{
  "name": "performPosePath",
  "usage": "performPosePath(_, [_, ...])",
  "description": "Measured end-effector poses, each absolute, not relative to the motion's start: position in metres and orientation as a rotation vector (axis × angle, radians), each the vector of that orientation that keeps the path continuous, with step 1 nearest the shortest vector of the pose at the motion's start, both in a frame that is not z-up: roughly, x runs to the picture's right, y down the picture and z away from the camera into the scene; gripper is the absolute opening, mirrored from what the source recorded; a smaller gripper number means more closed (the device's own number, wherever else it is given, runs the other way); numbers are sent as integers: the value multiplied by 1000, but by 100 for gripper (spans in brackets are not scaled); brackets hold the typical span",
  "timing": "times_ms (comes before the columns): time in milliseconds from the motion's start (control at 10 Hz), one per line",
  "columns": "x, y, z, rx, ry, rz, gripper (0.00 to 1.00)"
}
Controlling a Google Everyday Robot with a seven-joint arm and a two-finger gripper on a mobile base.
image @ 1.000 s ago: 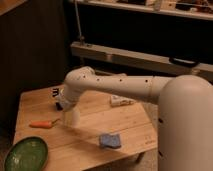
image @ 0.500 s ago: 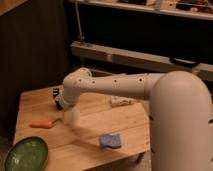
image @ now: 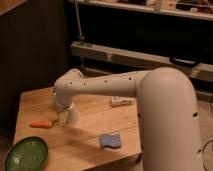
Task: Drag the pepper across the table
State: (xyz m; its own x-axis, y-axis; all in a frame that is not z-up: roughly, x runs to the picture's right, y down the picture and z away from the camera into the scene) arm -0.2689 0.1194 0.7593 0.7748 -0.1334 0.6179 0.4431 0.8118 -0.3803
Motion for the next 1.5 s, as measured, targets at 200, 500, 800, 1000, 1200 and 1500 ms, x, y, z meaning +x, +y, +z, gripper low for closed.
performPosePath(200, [-276, 124, 770, -568, -618, -327, 80])
performPosePath(500, [-289, 132, 791, -621, -652, -311, 80])
performPosePath(800, [-303, 147, 803, -663, -655, -284, 80])
performPosePath(1000, [-314, 162, 805, -683, -643, -263, 80])
performPosePath(1200, [-316, 167, 813, -705, -644, -231, 80])
performPosePath(1500, [-318, 170, 820, -730, -654, -204, 80])
